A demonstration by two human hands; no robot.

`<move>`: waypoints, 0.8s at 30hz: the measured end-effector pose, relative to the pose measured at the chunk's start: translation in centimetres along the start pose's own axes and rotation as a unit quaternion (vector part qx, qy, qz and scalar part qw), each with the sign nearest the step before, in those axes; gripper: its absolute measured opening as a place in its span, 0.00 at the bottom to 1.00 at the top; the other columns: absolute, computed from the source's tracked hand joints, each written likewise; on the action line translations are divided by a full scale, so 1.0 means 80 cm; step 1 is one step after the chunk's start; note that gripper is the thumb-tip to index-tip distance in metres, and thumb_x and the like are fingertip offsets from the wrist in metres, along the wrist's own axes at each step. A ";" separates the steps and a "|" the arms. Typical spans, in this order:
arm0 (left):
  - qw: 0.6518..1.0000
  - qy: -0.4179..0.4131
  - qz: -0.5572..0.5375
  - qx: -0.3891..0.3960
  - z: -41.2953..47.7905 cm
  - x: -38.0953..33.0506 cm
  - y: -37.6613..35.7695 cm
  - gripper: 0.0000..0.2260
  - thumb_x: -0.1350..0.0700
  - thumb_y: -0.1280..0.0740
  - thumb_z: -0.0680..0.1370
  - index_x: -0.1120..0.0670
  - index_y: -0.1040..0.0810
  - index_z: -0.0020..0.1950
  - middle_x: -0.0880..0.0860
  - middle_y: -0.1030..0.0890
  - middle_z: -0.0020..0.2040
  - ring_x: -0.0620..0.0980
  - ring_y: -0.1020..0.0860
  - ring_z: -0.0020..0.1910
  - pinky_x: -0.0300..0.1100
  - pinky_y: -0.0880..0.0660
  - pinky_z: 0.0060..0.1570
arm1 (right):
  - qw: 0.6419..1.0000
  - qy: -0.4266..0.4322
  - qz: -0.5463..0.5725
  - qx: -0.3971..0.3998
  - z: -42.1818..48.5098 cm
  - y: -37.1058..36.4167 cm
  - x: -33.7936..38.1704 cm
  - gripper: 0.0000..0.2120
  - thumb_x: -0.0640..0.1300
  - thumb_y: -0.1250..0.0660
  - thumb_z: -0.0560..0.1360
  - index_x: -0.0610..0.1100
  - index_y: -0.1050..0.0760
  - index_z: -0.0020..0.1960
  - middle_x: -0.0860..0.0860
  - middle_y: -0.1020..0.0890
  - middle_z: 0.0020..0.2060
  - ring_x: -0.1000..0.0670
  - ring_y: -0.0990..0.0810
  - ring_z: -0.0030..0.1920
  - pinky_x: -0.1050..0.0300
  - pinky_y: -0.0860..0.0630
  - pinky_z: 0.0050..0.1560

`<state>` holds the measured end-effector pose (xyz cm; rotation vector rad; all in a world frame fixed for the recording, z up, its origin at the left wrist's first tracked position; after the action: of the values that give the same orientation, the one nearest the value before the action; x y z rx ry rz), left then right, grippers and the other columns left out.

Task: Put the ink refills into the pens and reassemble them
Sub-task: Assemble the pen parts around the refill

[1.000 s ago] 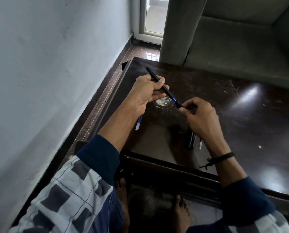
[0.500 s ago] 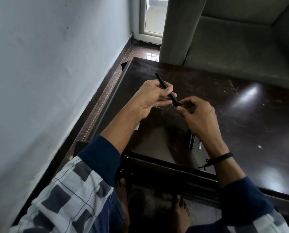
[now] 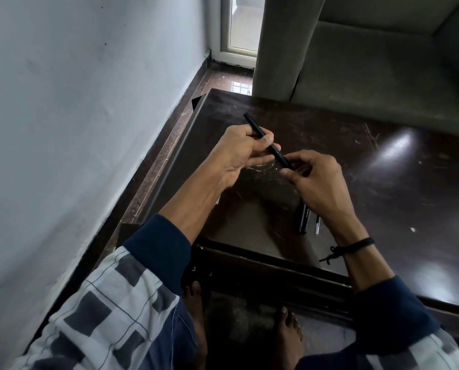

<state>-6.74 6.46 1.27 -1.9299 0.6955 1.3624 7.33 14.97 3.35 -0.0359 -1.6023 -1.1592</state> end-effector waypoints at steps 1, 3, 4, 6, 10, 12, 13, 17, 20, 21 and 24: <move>1.000 -0.002 0.000 0.005 0.000 -0.001 -0.001 0.03 0.66 0.32 0.80 0.61 0.21 0.53 0.60 0.16 0.51 0.52 0.14 0.51 0.45 0.17 0.49 | 1.000 0.001 0.004 0.002 0.000 0.001 0.000 0.09 0.41 0.26 0.77 0.51 0.17 0.55 0.54 0.18 0.43 0.58 0.21 0.40 0.68 0.25 0.39; 1.000 -0.008 0.001 0.015 -0.001 -0.004 -0.004 0.03 0.66 0.32 0.80 0.62 0.21 0.53 0.61 0.16 0.51 0.52 0.14 0.52 0.45 0.16 0.50 | 1.000 0.004 0.018 0.003 -0.001 0.003 0.000 0.09 0.40 0.26 0.77 0.52 0.17 0.54 0.54 0.18 0.42 0.62 0.22 0.38 0.72 0.28 0.37; 1.000 -0.010 0.001 0.019 -0.002 -0.005 -0.005 0.03 0.66 0.32 0.80 0.61 0.21 0.53 0.60 0.16 0.50 0.53 0.14 0.52 0.46 0.16 0.51 | 1.000 0.007 0.025 0.002 -0.001 0.004 0.001 0.09 0.40 0.26 0.76 0.52 0.18 0.53 0.54 0.17 0.42 0.63 0.22 0.38 0.73 0.28 0.37; 1.000 -0.013 0.002 0.024 -0.002 -0.004 -0.007 0.03 0.66 0.32 0.80 0.61 0.21 0.52 0.60 0.15 0.49 0.53 0.14 0.52 0.48 0.17 0.53 | 0.999 0.009 0.035 0.000 -0.001 0.005 0.001 0.10 0.39 0.25 0.76 0.52 0.18 0.53 0.54 0.17 0.42 0.64 0.22 0.38 0.73 0.27 0.38; 1.000 -0.015 0.003 0.025 -0.001 0.000 -0.010 0.03 0.67 0.32 0.80 0.61 0.21 0.51 0.60 0.16 0.48 0.53 0.14 0.53 0.48 0.17 0.53 | 0.999 0.003 0.042 -0.007 -0.001 0.007 -0.002 0.11 0.38 0.25 0.75 0.52 0.17 0.51 0.53 0.17 0.42 0.60 0.22 0.38 0.72 0.28 0.37; 1.000 -0.013 0.007 0.025 -0.001 0.001 -0.010 0.03 0.67 0.32 0.80 0.61 0.21 0.51 0.60 0.16 0.49 0.53 0.14 0.52 0.48 0.17 0.52 | 0.999 -0.005 0.043 -0.004 -0.001 0.005 -0.004 0.10 0.38 0.25 0.75 0.52 0.17 0.52 0.52 0.16 0.42 0.57 0.21 0.40 0.70 0.26 0.38; 1.000 -0.013 0.010 0.026 -0.001 0.001 -0.010 0.03 0.67 0.32 0.79 0.61 0.21 0.51 0.60 0.16 0.49 0.53 0.14 0.52 0.48 0.17 0.52 | 0.999 -0.008 0.044 -0.003 -0.002 0.004 -0.005 0.10 0.38 0.25 0.75 0.52 0.17 0.52 0.51 0.16 0.43 0.55 0.20 0.41 0.68 0.25 0.39; 1.000 -0.016 0.004 0.021 -0.001 0.000 -0.009 0.02 0.67 0.31 0.79 0.62 0.21 0.51 0.60 0.16 0.48 0.53 0.14 0.52 0.47 0.16 0.51 | 0.999 -0.015 0.049 0.005 -0.001 0.005 -0.006 0.09 0.39 0.25 0.75 0.52 0.17 0.51 0.52 0.16 0.42 0.56 0.20 0.41 0.66 0.25 0.40; 1.000 -0.016 -0.002 0.003 0.002 0.002 -0.005 0.04 0.65 0.29 0.78 0.63 0.19 0.52 0.60 0.15 0.49 0.54 0.14 0.51 0.47 0.17 0.51 | 0.998 -0.026 0.051 0.027 0.006 0.005 -0.006 0.08 0.41 0.25 0.76 0.53 0.18 0.50 0.54 0.16 0.41 0.58 0.19 0.42 0.65 0.24 0.42; 1.000 -0.014 0.006 -0.006 0.003 0.003 -0.003 0.05 0.63 0.28 0.78 0.63 0.19 0.53 0.60 0.15 0.49 0.54 0.14 0.50 0.46 0.17 0.51 | 0.998 -0.032 0.054 0.029 0.008 0.007 -0.008 0.07 0.42 0.25 0.76 0.53 0.18 0.50 0.54 0.15 0.41 0.58 0.19 0.42 0.64 0.24 0.43; 0.998 -0.009 0.054 -0.039 0.005 0.002 0.005 0.14 0.54 0.27 0.79 0.61 0.20 0.61 0.56 0.14 0.51 0.52 0.13 0.48 0.42 0.17 0.48 | 0.997 -0.058 0.043 0.005 0.011 0.021 -0.026 0.06 0.43 0.26 0.77 0.52 0.17 0.52 0.55 0.16 0.42 0.59 0.19 0.42 0.66 0.27 0.39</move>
<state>-7.22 6.46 0.92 -1.9636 0.7583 1.4903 8.41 17.53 2.94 -0.1666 -1.6916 -1.0996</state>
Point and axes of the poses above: each hand's wrist, its own z-axis towards the middle knuckle, its own y-axis out of the back of the hand, x = y × z, the point moved 9 cm from there along z, towards the middle knuckle
